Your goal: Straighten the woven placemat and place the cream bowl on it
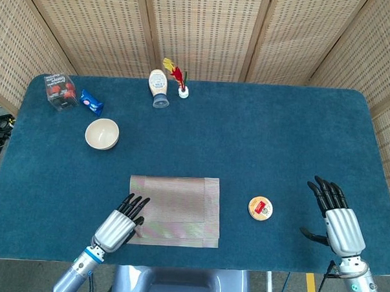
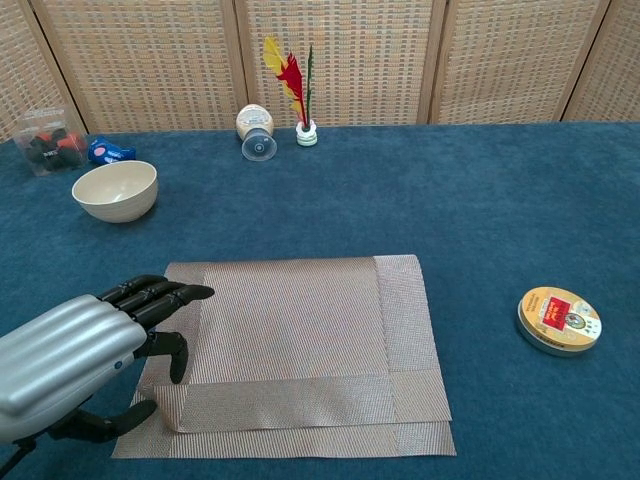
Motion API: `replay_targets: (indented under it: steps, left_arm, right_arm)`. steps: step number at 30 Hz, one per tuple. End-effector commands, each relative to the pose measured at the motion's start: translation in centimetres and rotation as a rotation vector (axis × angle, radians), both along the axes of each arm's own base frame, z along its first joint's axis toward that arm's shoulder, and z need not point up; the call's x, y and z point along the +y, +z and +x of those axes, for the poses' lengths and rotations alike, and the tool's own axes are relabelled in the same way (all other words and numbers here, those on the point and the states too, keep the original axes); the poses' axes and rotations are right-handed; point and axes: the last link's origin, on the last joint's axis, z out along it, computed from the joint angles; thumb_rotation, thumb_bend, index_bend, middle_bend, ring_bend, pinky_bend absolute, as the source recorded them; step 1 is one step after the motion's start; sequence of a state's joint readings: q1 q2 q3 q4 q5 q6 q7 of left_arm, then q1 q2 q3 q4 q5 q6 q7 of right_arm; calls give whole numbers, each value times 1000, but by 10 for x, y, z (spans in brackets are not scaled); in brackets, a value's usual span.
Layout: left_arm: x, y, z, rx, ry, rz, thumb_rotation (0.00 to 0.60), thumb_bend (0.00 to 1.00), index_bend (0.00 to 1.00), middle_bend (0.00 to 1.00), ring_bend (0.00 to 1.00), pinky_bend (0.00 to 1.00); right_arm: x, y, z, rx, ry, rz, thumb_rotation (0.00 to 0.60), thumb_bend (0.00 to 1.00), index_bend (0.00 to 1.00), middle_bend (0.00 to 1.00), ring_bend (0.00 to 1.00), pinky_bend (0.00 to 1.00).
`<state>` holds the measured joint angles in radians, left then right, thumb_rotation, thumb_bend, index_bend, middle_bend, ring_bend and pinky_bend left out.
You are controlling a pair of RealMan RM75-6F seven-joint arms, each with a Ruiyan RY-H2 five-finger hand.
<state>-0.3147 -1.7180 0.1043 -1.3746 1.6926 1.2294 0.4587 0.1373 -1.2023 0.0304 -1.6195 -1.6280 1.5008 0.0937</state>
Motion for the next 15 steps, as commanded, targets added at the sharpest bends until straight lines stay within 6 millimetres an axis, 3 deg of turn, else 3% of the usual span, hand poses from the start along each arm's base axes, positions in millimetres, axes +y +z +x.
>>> replay_targets:
  steps: [1,15]
  left_arm:
    - [0,0,0,0,1,-1,600,431,486,0,0,0]
    - [-1,4,-4,4,13,-5,600,587,554,0,0,0]
  right_arm:
    - [0,0,0,-1,1,-1,600,232,38,0,0,0]
    - [1,1,1,-2,8,-5,600,233,38,0,0,0]
